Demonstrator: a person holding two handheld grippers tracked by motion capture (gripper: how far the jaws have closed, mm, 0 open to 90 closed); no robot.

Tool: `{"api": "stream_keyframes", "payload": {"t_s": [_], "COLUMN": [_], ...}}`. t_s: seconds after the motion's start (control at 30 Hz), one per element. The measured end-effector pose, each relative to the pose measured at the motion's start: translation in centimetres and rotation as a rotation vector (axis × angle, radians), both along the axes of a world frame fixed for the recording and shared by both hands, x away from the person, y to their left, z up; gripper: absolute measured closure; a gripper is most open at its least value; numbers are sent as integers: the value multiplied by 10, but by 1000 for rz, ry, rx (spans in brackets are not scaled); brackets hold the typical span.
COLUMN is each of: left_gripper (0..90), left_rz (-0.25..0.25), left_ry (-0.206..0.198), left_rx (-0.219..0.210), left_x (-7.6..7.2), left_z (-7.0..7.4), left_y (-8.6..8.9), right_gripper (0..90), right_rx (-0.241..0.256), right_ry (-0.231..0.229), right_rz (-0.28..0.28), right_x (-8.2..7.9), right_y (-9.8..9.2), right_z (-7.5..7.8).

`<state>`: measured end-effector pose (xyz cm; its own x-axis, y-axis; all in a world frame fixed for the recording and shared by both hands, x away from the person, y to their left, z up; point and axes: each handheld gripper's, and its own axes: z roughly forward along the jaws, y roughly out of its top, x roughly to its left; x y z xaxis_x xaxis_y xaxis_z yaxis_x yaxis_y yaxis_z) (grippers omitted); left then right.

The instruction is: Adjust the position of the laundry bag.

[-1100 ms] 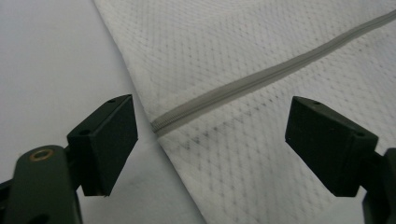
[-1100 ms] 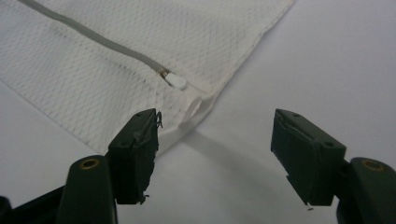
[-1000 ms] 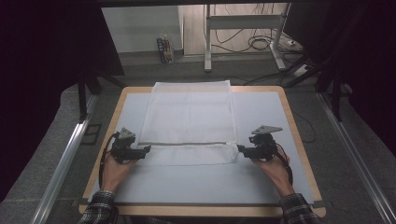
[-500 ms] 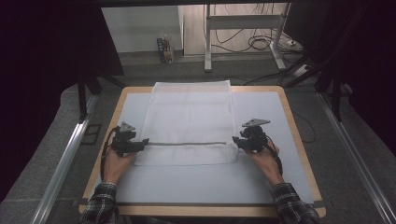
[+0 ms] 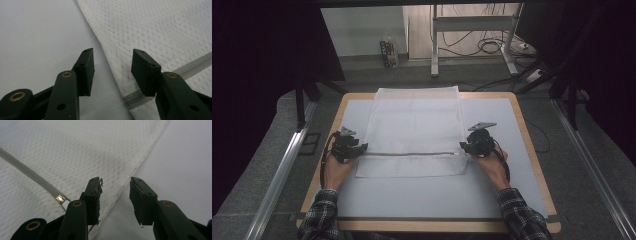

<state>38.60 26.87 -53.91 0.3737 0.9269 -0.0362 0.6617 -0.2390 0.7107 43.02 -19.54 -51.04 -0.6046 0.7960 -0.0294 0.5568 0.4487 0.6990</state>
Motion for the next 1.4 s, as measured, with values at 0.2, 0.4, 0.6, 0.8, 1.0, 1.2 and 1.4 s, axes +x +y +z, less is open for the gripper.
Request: {"api": "stream_keyframes", "payload": {"t_s": [0.2, 0.4, 0.6, 0.8, 1.0, 1.2, 1.4], "left_gripper": [538, 663, 888, 900, 900, 900, 900], "left_rz": [-11, 13, 8, -21, -83, -135, -171], "left_ry": [24, 43, 63, 87, 91, 74, 82], "left_rx": [6, -53, -103, -170, -151, -147, -101], "left_x": [5, 6, 6, 5, -1, -12, -22], "left_z": [-5, -6, -6, -3, 3, 11, 14], "left_y": [-2, 0, 1, 6, -4, -13, -23], "right_gripper": [623, 767, 884, 886, 887, 887, 888], "right_rx": [-20, -18, -43, 13, -21, -20, -32], "right_ry": [42, 52, 56, 63, 48, 34, 39], "right_rz": [8, 3, 30, 29, 46, 49, 63], "right_x": [5, 5, 2, 1, -8, -21, -33], "right_y": [3, 2, 8, -2, -8, -20, -30], "right_z": [-9, -9, -7, 0, 5, 13, 18]}}
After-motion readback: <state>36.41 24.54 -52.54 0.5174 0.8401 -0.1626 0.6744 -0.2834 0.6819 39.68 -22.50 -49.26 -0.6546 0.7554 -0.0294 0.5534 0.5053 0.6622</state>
